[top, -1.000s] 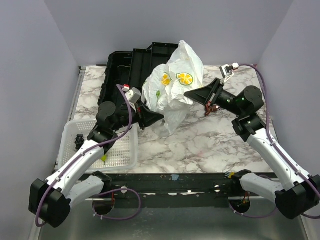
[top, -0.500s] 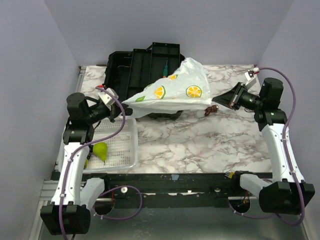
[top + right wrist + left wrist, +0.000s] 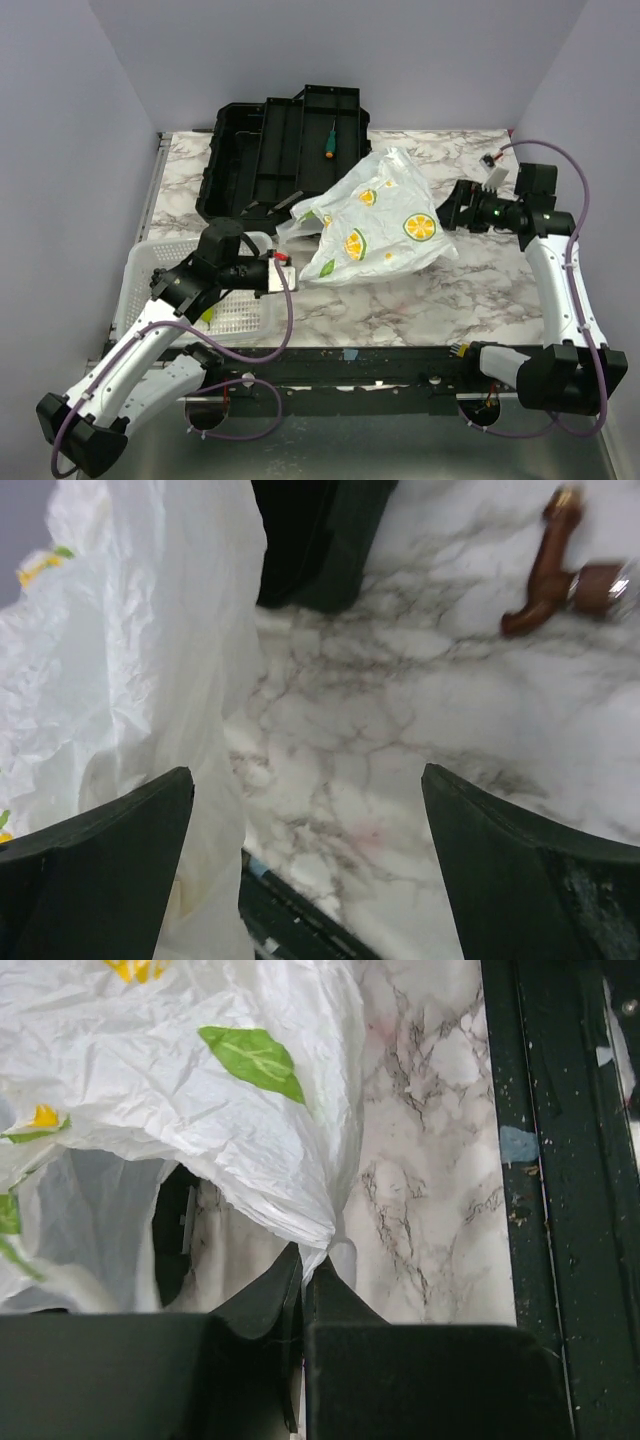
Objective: Place the fake fruits into the plastic bag and tie a complex knot
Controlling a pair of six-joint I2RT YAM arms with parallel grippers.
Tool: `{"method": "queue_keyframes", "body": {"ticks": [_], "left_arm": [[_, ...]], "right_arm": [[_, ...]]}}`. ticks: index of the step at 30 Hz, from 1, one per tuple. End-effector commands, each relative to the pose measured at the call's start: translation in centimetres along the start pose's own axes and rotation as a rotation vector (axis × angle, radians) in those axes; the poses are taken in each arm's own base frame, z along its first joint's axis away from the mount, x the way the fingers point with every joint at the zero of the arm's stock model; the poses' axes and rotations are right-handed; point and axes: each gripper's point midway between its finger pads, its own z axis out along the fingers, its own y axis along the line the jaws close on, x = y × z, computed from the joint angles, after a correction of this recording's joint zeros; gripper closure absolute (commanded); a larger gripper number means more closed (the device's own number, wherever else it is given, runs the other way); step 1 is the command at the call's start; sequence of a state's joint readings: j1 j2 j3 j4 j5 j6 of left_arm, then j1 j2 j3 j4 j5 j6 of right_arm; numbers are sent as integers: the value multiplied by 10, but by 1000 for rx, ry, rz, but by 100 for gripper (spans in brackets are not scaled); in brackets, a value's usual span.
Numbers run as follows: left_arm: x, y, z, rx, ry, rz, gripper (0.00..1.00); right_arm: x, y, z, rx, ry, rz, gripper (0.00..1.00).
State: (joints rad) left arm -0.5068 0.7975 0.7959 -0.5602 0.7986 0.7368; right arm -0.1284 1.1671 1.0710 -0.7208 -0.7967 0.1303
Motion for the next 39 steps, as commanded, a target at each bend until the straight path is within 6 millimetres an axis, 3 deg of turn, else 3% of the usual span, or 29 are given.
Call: {"method": "queue_keyframes", "body": {"ticks": [1, 3, 5, 8, 10, 13, 16, 17, 18, 22, 26, 30, 39], "left_arm": [[20, -1, 8, 9, 120, 152, 100], [22, -1, 11, 15, 135, 184, 100], [24, 0, 15, 14, 153, 222, 100], [25, 6, 19, -9, 168, 302, 100], [24, 8, 21, -15, 173, 364, 100], [19, 2, 20, 4, 163, 424, 100], [20, -4, 22, 20, 162, 493, 100], [57, -26, 29, 92, 213, 467, 100], [23, -7, 25, 39, 166, 527, 100], [18, -4, 27, 40, 169, 534, 100], [15, -1, 26, 40, 172, 544, 100], [15, -6, 25, 55, 161, 560, 100], [15, -21, 23, 102, 136, 610, 100]], "right_arm": [[-86, 3, -29, 151, -224, -346, 0], [-114, 0, -36, 207, -283, -423, 0], [-124, 12, -34, 148, -276, -459, 0], [-118, 42, -14, 17, -224, -500, 0], [-114, 66, 3, 23, -214, -606, 0], [-116, 91, 8, -39, -232, -663, 0], [-99, 121, 23, -159, -182, -686, 0], [-90, 132, 33, -182, -166, -716, 0], [-76, 148, 45, -214, -142, -766, 0], [-34, 181, 85, -223, -88, -940, 0], [-2, 181, 118, -194, 17, -1064, 0], [40, 166, 140, -167, 153, -1144, 0], [69, 142, 185, -57, 126, -1361, 0]]}}
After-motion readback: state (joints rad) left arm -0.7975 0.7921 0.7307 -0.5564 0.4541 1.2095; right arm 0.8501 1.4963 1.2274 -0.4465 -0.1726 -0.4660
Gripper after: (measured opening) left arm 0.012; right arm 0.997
